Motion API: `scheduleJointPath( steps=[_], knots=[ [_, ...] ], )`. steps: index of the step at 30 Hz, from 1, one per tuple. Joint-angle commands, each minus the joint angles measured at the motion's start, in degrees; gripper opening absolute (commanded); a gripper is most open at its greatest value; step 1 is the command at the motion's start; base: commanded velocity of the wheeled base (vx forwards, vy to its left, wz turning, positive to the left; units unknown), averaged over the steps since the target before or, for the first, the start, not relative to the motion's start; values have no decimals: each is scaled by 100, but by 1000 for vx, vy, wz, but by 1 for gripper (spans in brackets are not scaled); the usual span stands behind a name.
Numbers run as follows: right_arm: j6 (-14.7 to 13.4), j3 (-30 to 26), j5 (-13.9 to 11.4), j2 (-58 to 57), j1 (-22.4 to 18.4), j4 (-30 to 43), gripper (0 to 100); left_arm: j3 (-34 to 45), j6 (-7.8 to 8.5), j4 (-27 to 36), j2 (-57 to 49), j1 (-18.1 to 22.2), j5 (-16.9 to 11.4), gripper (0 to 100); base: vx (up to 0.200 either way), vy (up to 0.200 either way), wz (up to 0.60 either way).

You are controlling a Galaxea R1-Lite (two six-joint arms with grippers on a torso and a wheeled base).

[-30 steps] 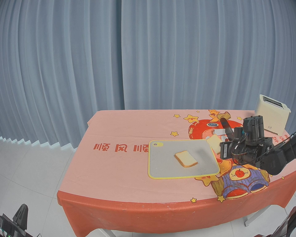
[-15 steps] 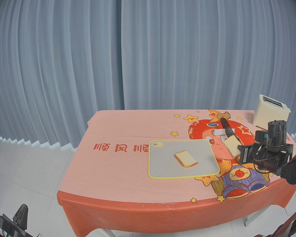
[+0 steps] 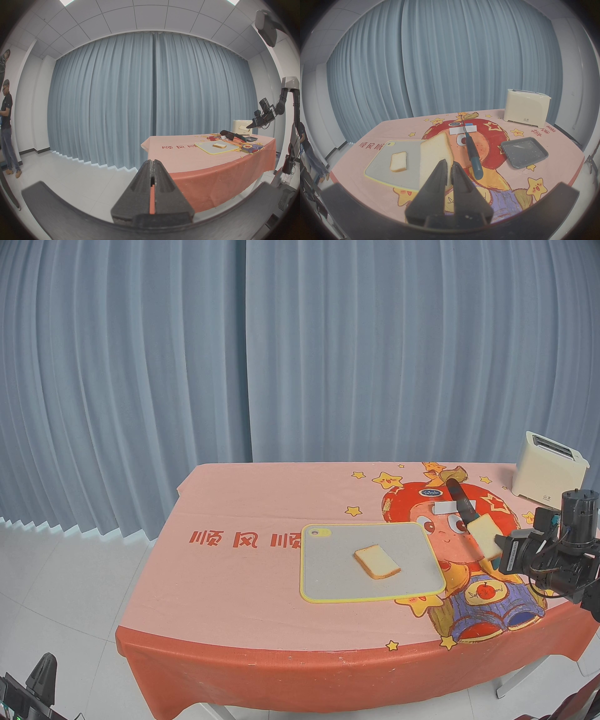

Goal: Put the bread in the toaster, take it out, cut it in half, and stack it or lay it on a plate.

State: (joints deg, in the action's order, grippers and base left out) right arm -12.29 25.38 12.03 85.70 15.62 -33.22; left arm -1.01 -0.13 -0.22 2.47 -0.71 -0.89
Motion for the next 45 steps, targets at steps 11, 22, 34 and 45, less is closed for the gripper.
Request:
scheduleJointPath(
  steps=[11,22,34,45],
  knots=[
    [25,-86,45,-97,3,8,0,101,-13,-4,7,0,1,0,0,0,0],
    [42,-139,45,-106,20,35,0,101,-4,-4,7,0,10,0,0,0,0],
    [51,-209,45,-97,56,17,0,101,-4,-4,7,0,10,0,0,-83,0],
    [51,-209,45,-106,47,8,0,101,-4,-4,7,0,10,0,0,-200,0]
  ],
)
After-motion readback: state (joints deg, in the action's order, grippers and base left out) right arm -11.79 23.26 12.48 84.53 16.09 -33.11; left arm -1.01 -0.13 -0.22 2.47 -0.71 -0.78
